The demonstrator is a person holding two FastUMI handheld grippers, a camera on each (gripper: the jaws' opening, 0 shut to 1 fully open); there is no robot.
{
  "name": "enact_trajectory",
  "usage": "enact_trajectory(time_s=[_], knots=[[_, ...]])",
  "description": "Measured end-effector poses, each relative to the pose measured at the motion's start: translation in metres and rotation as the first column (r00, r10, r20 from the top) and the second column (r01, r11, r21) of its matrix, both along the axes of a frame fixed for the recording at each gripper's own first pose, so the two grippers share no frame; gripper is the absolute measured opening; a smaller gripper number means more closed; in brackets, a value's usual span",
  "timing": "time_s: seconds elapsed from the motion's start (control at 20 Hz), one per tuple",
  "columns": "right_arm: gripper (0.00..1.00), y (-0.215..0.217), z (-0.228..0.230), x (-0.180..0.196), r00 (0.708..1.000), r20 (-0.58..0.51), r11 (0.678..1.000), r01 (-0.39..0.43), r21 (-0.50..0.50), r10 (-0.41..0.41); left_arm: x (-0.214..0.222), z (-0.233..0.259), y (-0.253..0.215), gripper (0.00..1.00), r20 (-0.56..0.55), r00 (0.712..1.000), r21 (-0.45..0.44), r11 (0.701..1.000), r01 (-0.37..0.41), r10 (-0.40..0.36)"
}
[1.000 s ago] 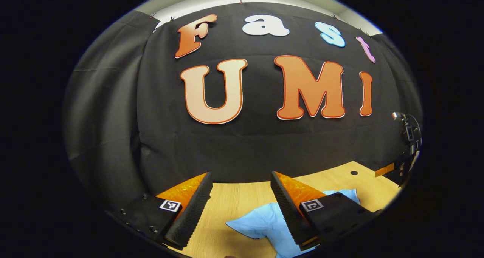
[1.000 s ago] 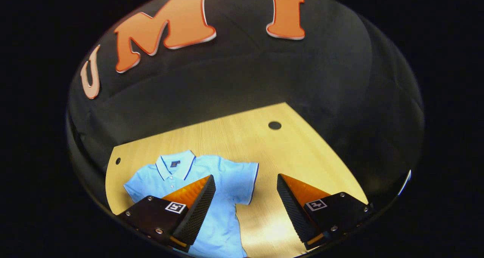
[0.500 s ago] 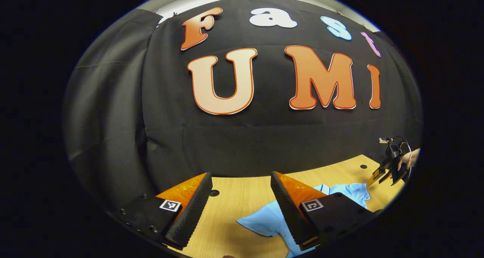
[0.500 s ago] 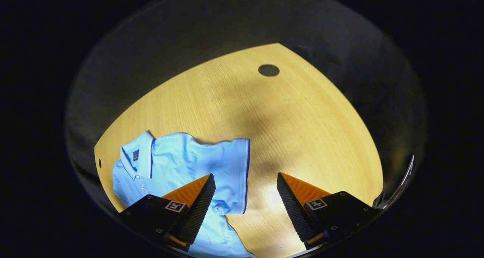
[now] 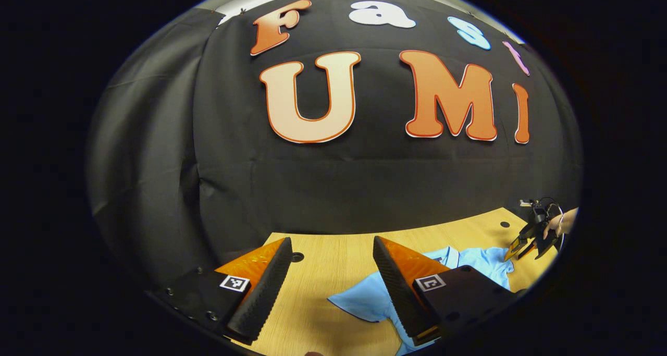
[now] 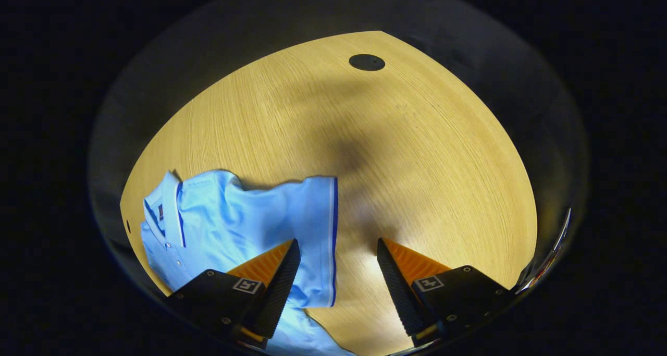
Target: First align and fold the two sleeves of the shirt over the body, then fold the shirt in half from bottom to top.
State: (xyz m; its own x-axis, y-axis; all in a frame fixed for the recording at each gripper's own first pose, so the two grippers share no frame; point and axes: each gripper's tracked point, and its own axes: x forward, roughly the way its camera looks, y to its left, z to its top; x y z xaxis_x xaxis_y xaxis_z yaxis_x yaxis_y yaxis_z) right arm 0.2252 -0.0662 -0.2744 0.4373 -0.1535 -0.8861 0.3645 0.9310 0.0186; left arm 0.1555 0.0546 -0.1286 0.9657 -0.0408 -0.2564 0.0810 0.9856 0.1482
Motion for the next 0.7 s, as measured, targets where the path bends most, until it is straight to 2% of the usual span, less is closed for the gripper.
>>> enact_trajectory(time_s=[0.15, 0.35, 0.45, 0.5, 0.6, 0.7], knots=[[0.86, -0.003, 0.001, 0.000, 1.000, -0.005, 1.000, 0.012, -0.011, -0.012, 0.003, -0.001, -0.002, 0.98, -0.004, 1.000, 0.001, 1.000, 0.000, 0.000], [0.66, -0.001, -0.002, -0.002, 1.000, -0.008, 0.999, 0.018, -0.033, -0.018, 0.001, -0.001, -0.007, 1.00, -0.016, 1.000, -0.007, 1.000, 0.008, -0.009], [0.43, 0.003, 0.000, 0.000, 0.999, -0.005, 0.999, 0.036, -0.026, -0.036, -0.001, 0.002, -0.007, 1.00, -0.010, 1.000, -0.001, 1.000, 0.009, -0.009], [0.24, 0.003, 0.000, -0.001, 0.999, -0.001, 0.999, 0.041, -0.027, -0.041, -0.002, 0.003, -0.008, 1.00, -0.008, 1.000, 0.000, 1.000, 0.011, -0.011], [0.06, 0.005, 0.001, 0.002, 0.999, 0.010, 0.998, 0.031, -0.045, -0.031, -0.007, 0.003, -0.006, 1.00, -0.007, 1.000, 0.005, 1.000, 0.013, -0.013], [0.01, 0.008, 0.002, 0.003, 1.000, 0.021, 0.999, 0.021, -0.045, -0.020, -0.012, 0.002, -0.002, 1.00, -0.008, 1.000, 0.011, 1.000, 0.009, -0.009]])
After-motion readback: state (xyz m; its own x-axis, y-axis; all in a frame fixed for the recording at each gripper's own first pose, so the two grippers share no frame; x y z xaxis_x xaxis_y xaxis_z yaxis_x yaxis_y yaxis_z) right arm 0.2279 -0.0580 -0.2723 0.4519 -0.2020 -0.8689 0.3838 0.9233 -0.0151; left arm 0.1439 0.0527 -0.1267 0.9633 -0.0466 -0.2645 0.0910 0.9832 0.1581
